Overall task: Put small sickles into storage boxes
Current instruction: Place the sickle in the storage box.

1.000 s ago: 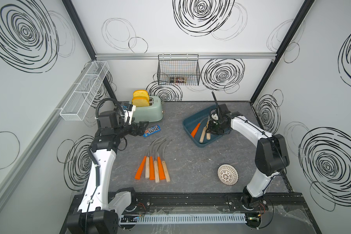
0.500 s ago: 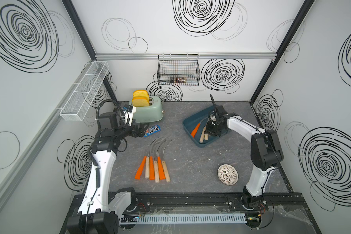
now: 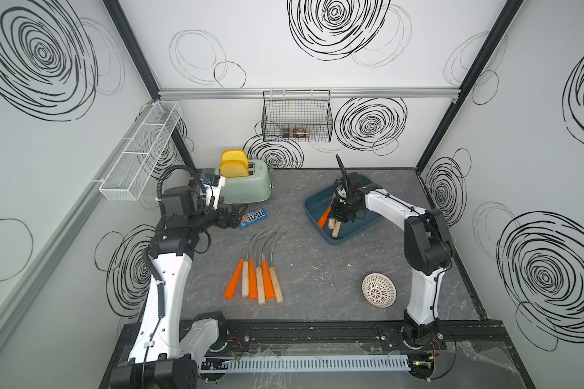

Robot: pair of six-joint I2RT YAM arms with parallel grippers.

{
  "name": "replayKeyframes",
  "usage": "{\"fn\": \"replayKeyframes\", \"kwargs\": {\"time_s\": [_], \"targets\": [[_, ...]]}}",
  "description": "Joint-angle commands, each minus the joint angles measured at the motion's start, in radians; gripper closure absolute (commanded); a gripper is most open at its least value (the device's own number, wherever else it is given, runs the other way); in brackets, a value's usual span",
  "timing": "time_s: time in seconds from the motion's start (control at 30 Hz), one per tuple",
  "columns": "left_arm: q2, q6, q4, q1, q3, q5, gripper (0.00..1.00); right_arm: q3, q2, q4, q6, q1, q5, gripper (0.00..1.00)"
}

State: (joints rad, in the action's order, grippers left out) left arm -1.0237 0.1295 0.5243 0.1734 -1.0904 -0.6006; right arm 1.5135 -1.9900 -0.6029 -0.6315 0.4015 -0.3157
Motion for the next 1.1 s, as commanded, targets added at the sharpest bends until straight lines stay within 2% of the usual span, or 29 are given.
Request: {"fn": "replayKeyframes", "kwargs": {"time_s": [0.0,0.37,0.77,1.07], "targets": [[0.023,0.001,-0.016,0.009,-0.027,0.0,0.04,-0.044,0.018,0.042,-0.028,-0.005,-0.004,1.0],[0.007,-0.011,-0.036,0.009,-0.025,-0.016,0.04,-0.107,0.077,0.076,-0.063,-0.015,0.016,1.0],[-0.015,-0.028,-0.045,0.009,-0.048,-0.025,0.04,-0.031,0.006,0.049,-0.09,-0.03,0.001,1.0],[-0.015,-0.025,-0.046,0.008,-0.049,-0.028,0.04,-0.054,-0.017,0.069,-0.093,-0.031,0.012,0.98]]}}
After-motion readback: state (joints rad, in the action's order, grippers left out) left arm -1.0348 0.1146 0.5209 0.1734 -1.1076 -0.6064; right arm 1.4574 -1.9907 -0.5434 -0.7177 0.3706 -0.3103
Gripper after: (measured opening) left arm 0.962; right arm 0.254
